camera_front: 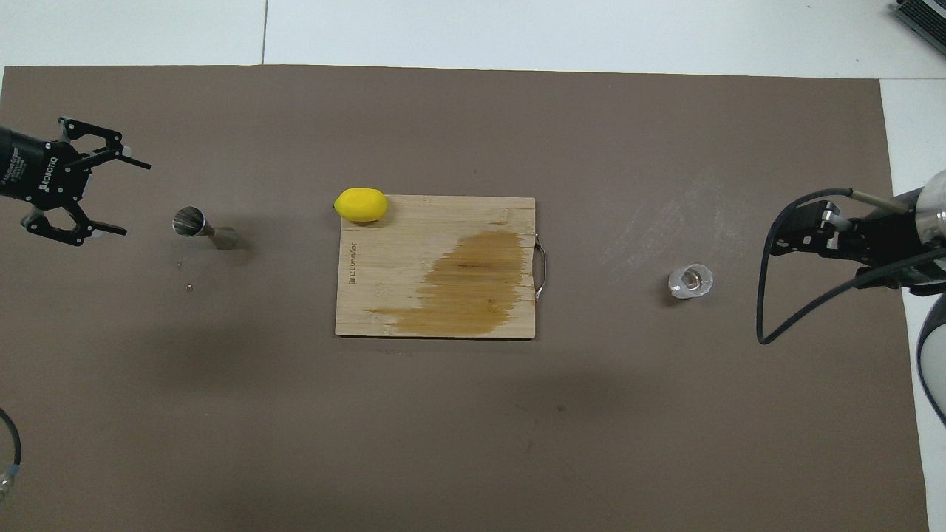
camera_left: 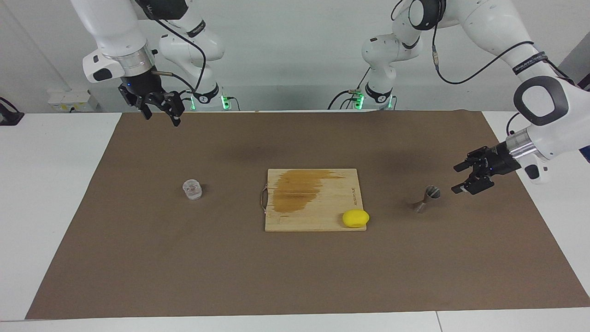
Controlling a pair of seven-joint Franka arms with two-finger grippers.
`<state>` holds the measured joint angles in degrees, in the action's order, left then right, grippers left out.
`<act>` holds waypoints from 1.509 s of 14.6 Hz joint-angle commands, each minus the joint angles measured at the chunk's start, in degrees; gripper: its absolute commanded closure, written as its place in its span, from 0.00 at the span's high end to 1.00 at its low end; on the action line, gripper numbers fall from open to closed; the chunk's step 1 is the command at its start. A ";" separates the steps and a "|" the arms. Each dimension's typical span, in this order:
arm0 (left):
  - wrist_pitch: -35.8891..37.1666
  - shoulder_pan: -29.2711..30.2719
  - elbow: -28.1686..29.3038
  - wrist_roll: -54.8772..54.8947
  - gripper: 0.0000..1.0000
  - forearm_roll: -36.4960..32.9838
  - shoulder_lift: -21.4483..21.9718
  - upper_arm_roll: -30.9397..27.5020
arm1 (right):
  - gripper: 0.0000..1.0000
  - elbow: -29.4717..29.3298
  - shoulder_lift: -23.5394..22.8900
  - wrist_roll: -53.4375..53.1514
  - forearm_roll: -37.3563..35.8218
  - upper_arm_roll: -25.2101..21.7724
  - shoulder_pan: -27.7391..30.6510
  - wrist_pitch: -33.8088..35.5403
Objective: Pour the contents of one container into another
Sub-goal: 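Open the left gripper toward the metal cup while the right gripper opens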
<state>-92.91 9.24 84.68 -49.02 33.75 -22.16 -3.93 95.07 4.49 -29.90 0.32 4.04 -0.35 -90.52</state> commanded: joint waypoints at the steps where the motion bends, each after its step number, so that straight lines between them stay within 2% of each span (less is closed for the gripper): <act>1: -5.77 2.18 11.79 -7.83 1.00 7.36 5.89 0.15 | 1.00 2.40 1.22 -6.03 0.73 0.35 0.61 -1.41; 4: -11.84 5.78 24.36 -8.73 1.00 17.20 11.24 0.15 | 1.00 3.20 1.49 -14.63 1.08 0.27 0.96 -1.06; 6: -13.43 6.75 28.77 -9.51 1.00 21.78 13.10 0.15 | 1.00 3.28 1.23 -21.39 2.04 0.27 2.88 -2.19; 8: -16.67 6.84 33.59 -9.60 1.00 24.42 14.77 0.15 | 1.00 5.29 1.31 -25.71 8.36 0.18 5.87 -5.79; 10: -19.05 7.89 39.75 -8.38 1.00 32.49 16.27 0.15 | 0.97 5.83 0.79 -30.72 9.34 0.18 7.11 -6.07; 14: -17.49 8.16 41.00 -4.43 1.00 40.95 13.82 0.15 | 0.97 10.31 0.17 -36.62 10.66 0.18 9.31 -6.77; 16: -16.95 8.51 42.32 -1.53 1.00 45.07 13.64 0.32 | 0.97 11.63 -1.14 -37.33 11.45 0.18 10.36 -7.82; 19: -16.69 8.25 43.47 4.45 1.00 49.92 11.79 0.33 | 0.97 16.63 -1.58 -37.25 13.72 0.18 12.38 -11.25; 22: -17.39 7.11 43.90 7.09 1.00 52.46 11.44 0.33 | 0.97 17.35 -5.88 -35.50 16.64 0.18 14.58 -11.43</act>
<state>-110.45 16.80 127.81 -44.00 83.55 -10.63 -3.70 111.35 0.50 -66.53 14.83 3.73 12.49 -100.57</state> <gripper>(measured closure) 0.000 0.026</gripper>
